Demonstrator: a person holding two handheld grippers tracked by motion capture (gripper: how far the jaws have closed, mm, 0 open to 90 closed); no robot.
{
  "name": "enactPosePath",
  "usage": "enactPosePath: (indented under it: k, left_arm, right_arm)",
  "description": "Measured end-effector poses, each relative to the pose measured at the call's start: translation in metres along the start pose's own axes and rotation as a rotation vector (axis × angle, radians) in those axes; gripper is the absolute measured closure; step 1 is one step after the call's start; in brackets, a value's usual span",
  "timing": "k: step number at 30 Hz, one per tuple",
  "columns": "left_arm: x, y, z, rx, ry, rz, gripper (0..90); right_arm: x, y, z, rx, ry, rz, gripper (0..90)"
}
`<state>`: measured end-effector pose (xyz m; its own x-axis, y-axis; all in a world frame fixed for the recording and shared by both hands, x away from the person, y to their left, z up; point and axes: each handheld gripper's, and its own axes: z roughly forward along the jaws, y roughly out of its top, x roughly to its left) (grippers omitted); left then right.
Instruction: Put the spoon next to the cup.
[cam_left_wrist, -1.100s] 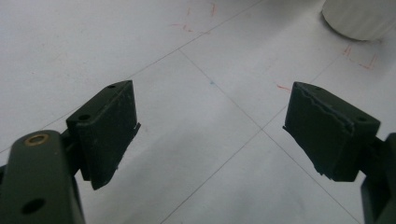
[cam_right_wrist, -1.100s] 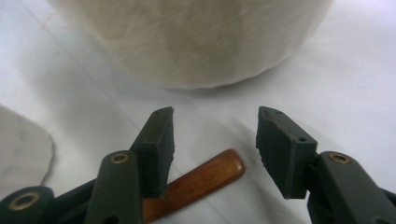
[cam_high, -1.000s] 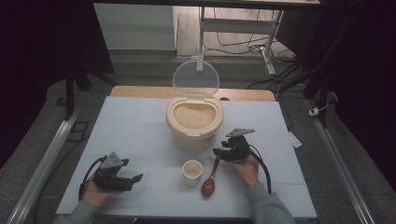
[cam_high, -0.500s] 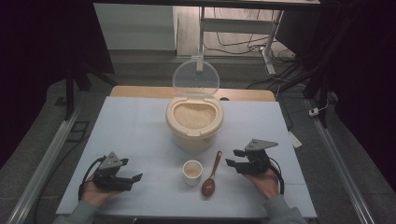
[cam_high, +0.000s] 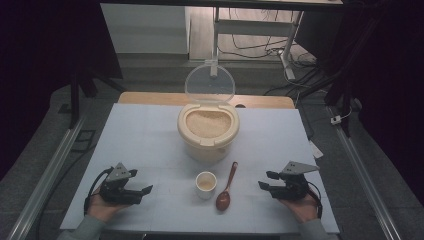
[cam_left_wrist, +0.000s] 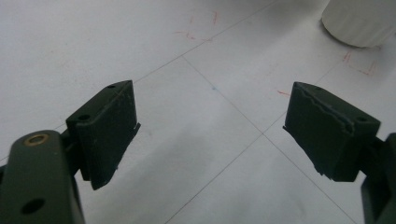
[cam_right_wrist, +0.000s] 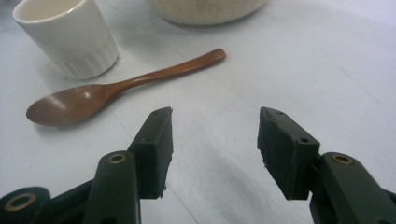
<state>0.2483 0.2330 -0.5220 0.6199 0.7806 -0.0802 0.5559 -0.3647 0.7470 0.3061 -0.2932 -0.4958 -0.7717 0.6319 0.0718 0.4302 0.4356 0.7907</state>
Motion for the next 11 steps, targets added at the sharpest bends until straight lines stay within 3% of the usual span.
enactPosePath:
  k: [11]
  left_arm:
    - [0.0001,-0.0001,0.0000,-0.004,0.003,0.003,16.7]
  right_arm:
    - [-0.0031,-0.0050,-0.0038,0.009,-0.016,-0.019,44.9]
